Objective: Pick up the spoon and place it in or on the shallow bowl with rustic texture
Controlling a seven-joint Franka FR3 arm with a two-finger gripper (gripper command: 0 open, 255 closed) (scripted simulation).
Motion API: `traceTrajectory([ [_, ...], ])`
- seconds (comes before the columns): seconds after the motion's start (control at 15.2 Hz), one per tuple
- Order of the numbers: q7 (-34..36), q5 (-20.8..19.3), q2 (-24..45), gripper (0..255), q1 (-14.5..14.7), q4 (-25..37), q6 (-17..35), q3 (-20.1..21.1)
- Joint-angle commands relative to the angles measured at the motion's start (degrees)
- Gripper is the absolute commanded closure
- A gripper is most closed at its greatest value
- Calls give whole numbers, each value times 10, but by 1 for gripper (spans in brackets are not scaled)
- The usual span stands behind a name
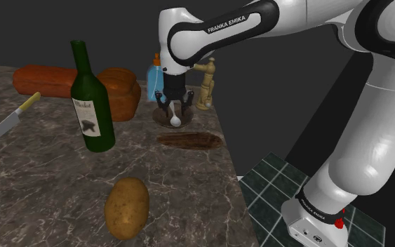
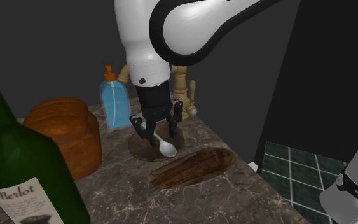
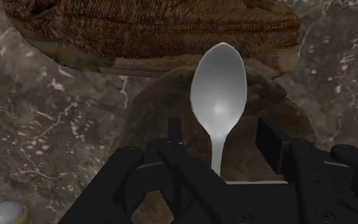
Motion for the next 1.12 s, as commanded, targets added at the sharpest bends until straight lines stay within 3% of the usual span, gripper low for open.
traceTrajectory([
  [0.0,0,0,0,0,0,0,0,0],
  [0.26,0,0,0,0,0,0,0,0],
  [0.53,-5,7,-11,0,0,60,-70,2],
  [1.06,-5,7,-11,0,0,60,-70,2],
])
